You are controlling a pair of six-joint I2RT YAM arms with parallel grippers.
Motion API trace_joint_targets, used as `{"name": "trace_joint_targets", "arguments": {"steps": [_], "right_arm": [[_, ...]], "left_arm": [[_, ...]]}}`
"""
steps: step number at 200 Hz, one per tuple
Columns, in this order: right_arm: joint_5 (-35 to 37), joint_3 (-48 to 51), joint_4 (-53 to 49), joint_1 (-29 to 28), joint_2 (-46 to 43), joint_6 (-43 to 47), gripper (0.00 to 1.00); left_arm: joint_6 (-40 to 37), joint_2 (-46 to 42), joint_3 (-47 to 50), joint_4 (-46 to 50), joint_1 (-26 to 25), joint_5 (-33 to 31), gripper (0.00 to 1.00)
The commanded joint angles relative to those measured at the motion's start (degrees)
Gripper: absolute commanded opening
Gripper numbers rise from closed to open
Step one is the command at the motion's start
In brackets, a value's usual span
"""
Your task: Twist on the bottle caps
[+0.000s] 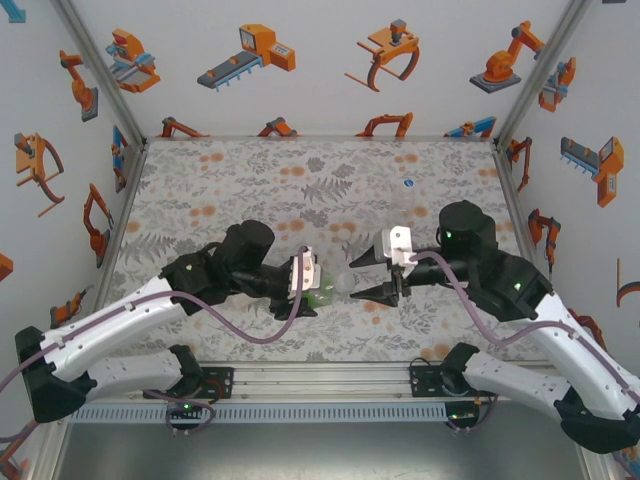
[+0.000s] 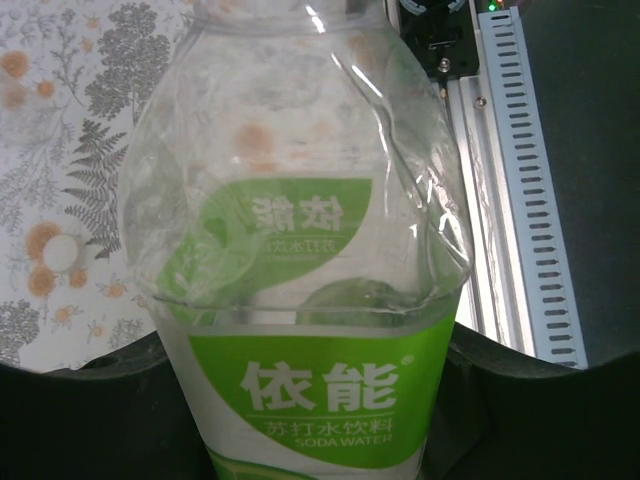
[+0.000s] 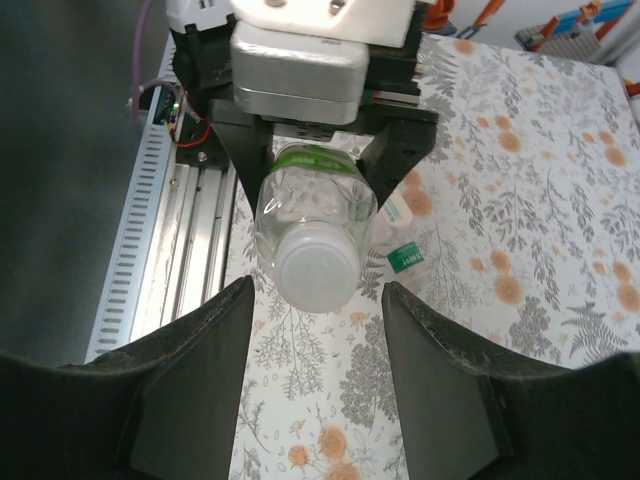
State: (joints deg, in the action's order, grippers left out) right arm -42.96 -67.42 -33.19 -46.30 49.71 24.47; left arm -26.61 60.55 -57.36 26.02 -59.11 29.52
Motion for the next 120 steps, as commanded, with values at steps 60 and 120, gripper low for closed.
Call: {"name": "trace_joint_targets", "arguments": {"steps": [60, 120], "right_arm": [[-4.38, 2.44, 5.44, -0.01, 0.79, 3.18, 0.47], [-4.45, 2.55, 5.29, -0.06, 1.02, 3.04, 0.41]], "left_arm": [[2.66, 0.05, -1.7, 1.49, 0.06, 2.74, 0.0], [2.72, 0.09, -1.66, 1.51, 0.07, 3.0, 0.0]]}}
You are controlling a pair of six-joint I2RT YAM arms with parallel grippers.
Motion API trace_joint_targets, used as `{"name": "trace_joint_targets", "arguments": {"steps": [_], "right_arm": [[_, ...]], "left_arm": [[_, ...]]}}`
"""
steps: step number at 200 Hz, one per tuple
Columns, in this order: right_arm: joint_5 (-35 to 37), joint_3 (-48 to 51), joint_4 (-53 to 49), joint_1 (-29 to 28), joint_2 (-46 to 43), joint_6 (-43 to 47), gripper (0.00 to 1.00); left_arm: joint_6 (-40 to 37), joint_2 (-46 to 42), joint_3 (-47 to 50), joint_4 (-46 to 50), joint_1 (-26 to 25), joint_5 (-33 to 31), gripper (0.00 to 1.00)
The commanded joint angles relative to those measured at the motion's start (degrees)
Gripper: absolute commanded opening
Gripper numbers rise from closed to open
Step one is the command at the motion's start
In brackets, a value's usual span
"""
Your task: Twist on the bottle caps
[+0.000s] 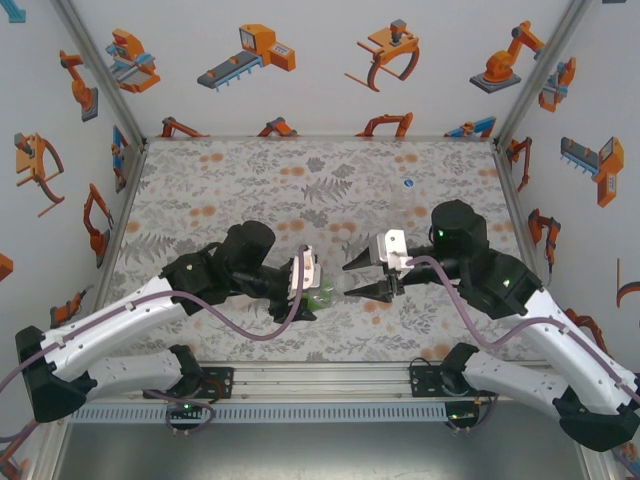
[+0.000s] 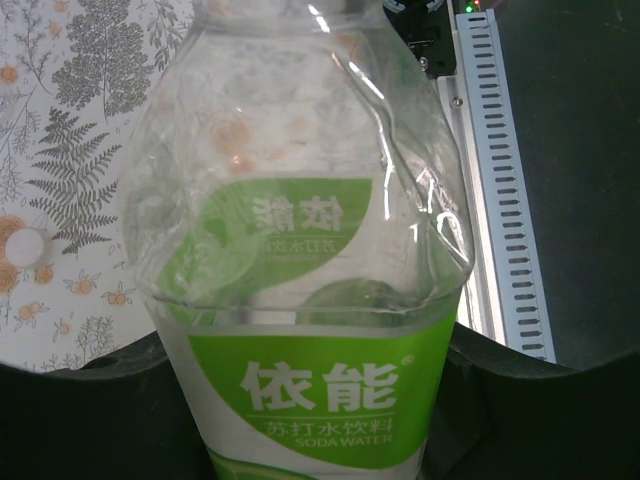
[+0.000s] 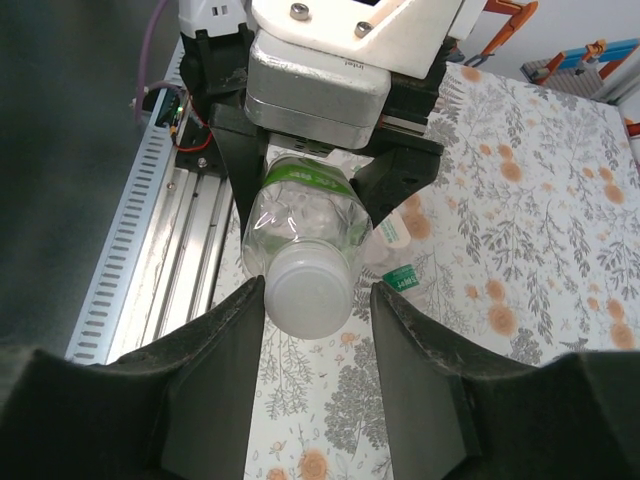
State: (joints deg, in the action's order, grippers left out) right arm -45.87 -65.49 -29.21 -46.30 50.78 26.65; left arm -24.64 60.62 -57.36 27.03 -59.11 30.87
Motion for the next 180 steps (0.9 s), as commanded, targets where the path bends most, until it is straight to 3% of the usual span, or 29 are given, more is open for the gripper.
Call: {"name": "trace_joint_targets", "arguments": {"steps": [1, 37, 61, 78, 121, 156, 180], "right_arm": [[-1.52, 0.63, 1.29, -0.04, -0.02, 0.86, 0.41], [-1.27, 1.04, 1.29, -0.1, -0.14, -0.51, 0.27], [0.92, 2.59, 4.67, -0.1, -0.31, -8.32, 0.14], [5.29, 5.36, 10.7, -0.1, -0.83, -19.36, 0.0], [22.98, 14.15, 23.98, -0.1, -3.27, -53.11, 0.0], [36.03, 14.28, 16.04, -0.1, -2.47, -78.07, 0.0], [39.24, 14.37, 8.58, -0.01, -0.97, -95.22, 0.0]], "left_arm": [[0.74, 0.02, -1.68, 0.5, 0.1, 1.65, 0.0], [0.42, 0.03, -1.63, 0.63, 0.05, 1.34, 0.0], [0.09, 0.27, -1.6, -0.51, 0.08, -0.26, 0.0], [-0.23, 0.46, -1.6, -1.89, 0.11, -2.83, 0.0], [-0.65, 1.66, 0.0, -7.23, 0.1, -10.78, 0.0], [-1.22, 3.31, 0.04, -9.42, 0.05, -13.83, 0.0], [-1.63, 4.31, -0.2, -10.62, 0.07, -15.62, 0.0]]}}
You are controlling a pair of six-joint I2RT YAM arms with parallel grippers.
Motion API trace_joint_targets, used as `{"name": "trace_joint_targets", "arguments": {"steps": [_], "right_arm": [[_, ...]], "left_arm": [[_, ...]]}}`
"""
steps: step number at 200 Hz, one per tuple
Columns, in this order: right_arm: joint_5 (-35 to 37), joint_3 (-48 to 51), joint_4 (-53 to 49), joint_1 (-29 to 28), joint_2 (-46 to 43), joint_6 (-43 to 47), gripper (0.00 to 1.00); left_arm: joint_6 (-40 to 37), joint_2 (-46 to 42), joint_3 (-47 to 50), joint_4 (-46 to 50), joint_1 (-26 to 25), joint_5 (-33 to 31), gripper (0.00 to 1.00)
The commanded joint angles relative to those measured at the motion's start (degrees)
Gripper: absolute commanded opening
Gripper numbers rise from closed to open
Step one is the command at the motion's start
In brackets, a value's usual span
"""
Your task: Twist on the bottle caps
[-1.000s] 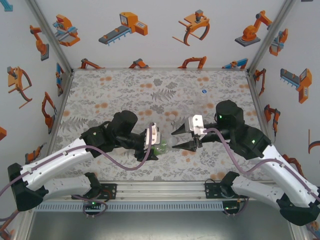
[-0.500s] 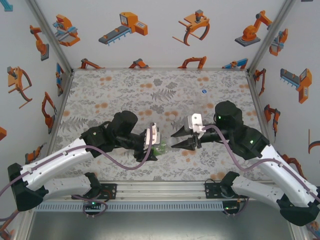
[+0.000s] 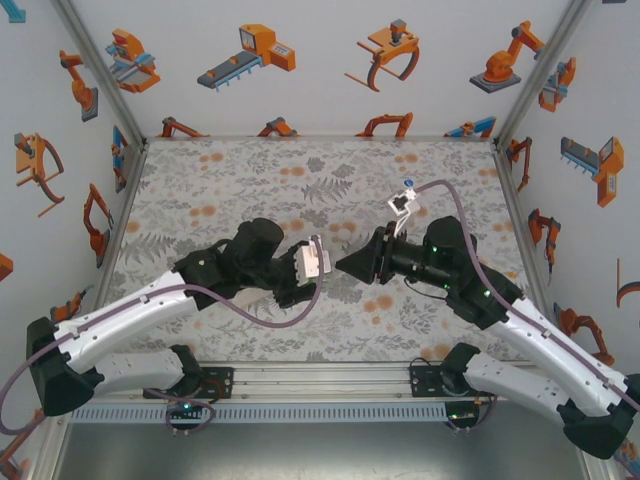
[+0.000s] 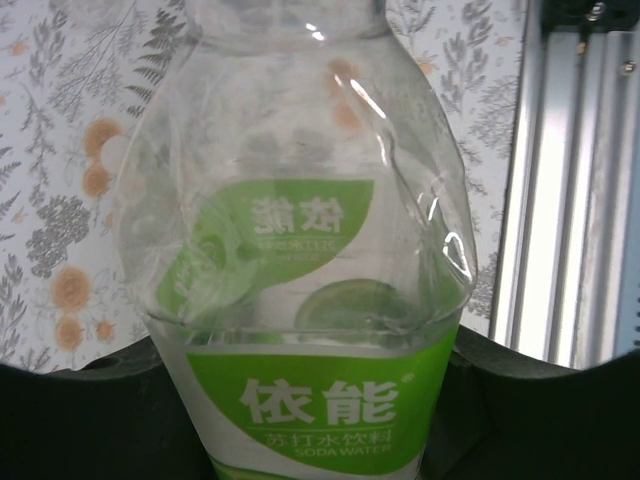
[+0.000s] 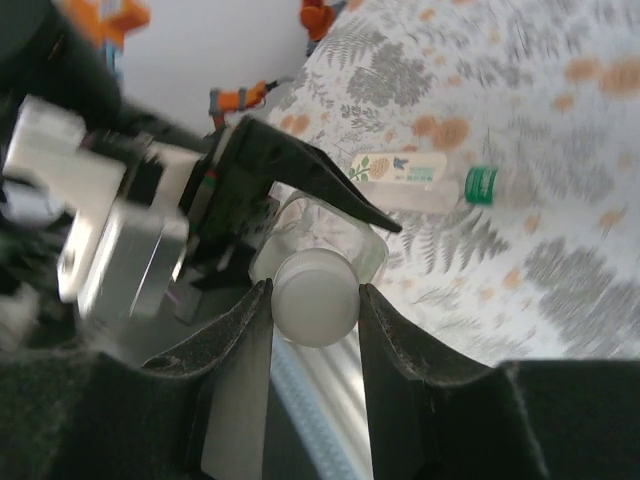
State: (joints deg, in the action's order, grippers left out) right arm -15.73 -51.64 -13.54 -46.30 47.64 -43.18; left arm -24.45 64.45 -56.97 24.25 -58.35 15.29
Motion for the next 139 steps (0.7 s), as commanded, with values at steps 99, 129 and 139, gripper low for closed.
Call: {"name": "trace_joint_targets", "arguments": {"steps": [99, 129, 139], "right_arm": [[11.02, -0.06, -6.27, -0.01, 2.72, -23.6, 0.23], [9.21, -1.95, -3.54, -0.01, 0.39, -10.95, 0.46], [8.72, -2.33, -3.19, -0.01, -0.59, -6.13, 0.49]], "left_arm": [[-2.36, 1.83, -0.86, -7.98, -0.71, 1.35, 0.0], [-2.82, 0.8, -0.36, -7.44, -0.71, 5.05, 0.0], [-2.89, 0.43, -0.08, -7.5, -0.69, 6.22, 0.0]]}}
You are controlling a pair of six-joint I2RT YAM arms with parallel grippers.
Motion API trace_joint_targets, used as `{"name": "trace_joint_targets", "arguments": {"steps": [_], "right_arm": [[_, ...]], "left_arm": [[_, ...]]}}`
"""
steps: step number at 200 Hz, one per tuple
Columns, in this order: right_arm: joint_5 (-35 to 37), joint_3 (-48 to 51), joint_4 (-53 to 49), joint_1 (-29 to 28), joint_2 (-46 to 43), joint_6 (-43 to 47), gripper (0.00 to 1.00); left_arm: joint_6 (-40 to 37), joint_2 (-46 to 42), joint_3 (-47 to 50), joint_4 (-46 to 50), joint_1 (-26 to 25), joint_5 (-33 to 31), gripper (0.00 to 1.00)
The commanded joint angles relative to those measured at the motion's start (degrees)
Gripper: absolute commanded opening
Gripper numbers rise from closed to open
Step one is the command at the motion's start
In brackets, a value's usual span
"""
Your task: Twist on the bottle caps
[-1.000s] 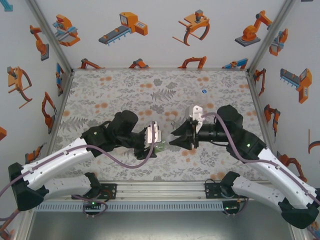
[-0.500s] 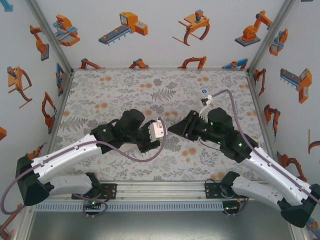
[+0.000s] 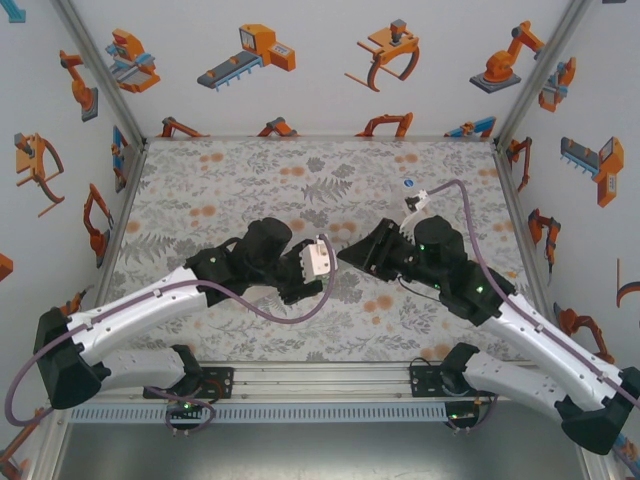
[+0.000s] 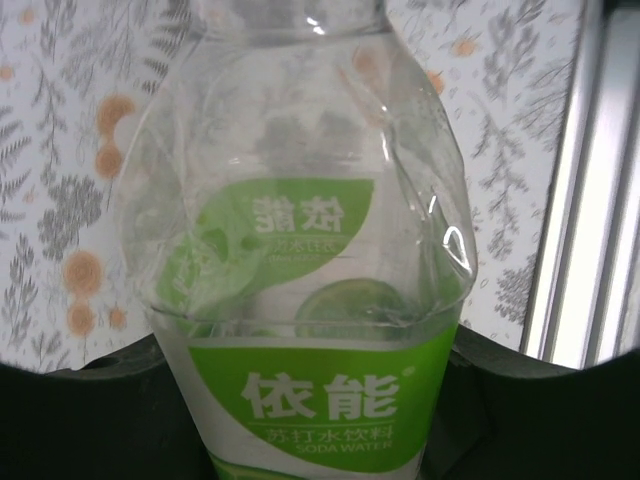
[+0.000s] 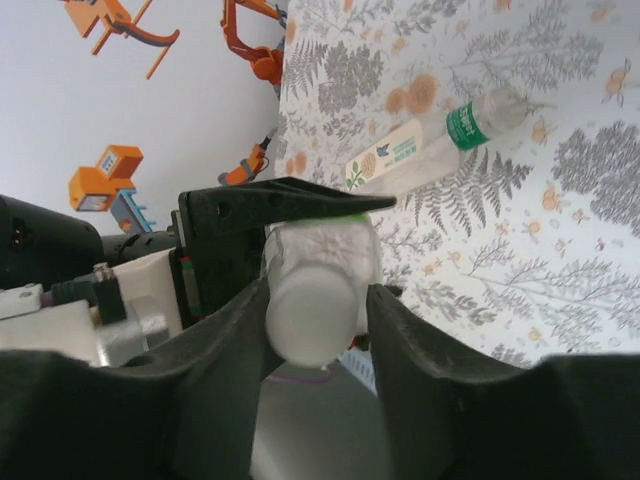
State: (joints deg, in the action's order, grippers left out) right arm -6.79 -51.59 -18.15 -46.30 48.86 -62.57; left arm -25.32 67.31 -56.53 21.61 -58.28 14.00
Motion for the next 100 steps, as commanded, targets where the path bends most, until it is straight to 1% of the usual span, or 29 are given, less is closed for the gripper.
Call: {"name": "trace_joint_targets", "arguments": {"steps": [1, 29, 45, 70, 100], "right_arm": [[-0.27, -2.5, 1.44, -0.01, -1.83, 13.74, 0.49], [-4.01, -3.8, 1.54, -0.01, -4.13, 30.12, 0.52], [-8.59, -4.32, 1.06, -0.01, -5.49, 40.15, 0.52], [-17.03, -6.4, -1.97, -0.02, -5.89, 54.1, 0.52], [-30.28, -11.59, -10.56, -0.07, -3.47, 72.01, 0.52]], "left_arm": [[-1.97, -2.53, -0.42, -4.88, -0.77, 7.57, 0.0], [-1.94, -3.32, -0.09, -3.94, -0.78, 9.93, 0.0], [-1.87, -3.74, 0.01, -3.1, -0.75, 11.53, 0.0], [-1.94, -4.37, -0.16, -1.68, -0.85, 14.37, 0.0], [-2.09, -4.89, -0.3, 0.21, -0.84, 17.67, 0.0]]}}
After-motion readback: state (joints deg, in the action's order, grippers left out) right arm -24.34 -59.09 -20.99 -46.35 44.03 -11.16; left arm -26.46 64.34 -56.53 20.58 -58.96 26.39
